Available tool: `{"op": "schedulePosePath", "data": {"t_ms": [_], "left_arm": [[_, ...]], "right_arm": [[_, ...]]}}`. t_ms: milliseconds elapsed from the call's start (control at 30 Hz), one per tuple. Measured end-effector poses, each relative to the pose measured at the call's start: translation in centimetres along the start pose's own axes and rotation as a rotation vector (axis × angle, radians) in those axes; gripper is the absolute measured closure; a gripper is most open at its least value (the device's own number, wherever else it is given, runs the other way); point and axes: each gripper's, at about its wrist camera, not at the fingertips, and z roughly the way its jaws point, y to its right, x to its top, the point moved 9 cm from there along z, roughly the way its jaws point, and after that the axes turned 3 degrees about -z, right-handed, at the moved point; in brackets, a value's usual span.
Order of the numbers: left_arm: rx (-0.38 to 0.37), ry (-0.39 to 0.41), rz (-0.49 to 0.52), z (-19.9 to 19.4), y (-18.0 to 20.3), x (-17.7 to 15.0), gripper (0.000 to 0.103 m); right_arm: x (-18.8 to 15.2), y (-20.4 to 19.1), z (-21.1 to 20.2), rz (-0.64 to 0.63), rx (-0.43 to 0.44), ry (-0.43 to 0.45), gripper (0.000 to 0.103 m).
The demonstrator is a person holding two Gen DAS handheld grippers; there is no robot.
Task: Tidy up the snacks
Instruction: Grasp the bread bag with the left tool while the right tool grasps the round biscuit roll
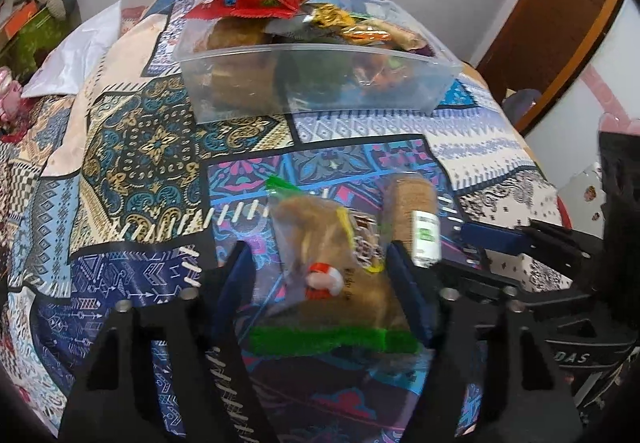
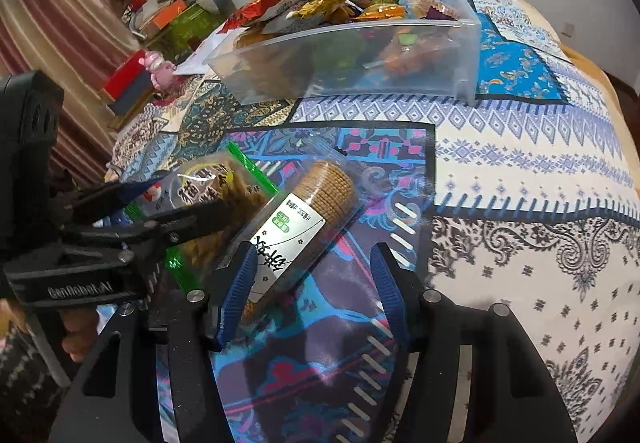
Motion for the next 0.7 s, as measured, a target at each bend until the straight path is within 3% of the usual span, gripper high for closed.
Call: {"op": "schedulePosePath", "data": {"t_ms": [100,367,700], "left_arm": [[0.022,0.015,0.014,-0.3,-0.3,-0.1,0.050],[-0.002,0.018,-0.036,-1.0,-2.8,-0.7,0.052],[-0.012,0.060,-0.022,-2.2,-2.0,0.4,0.065]], "right_arm": [[0.4,-0.8,0.6,0.009,0.020,-0.004,0.048],[0.8,-2.1,3.1,0.022,0.039,-0.038,0.048],[1.5,-1.9,2.1,-0.007,0.022,0.008,0.070]]}}
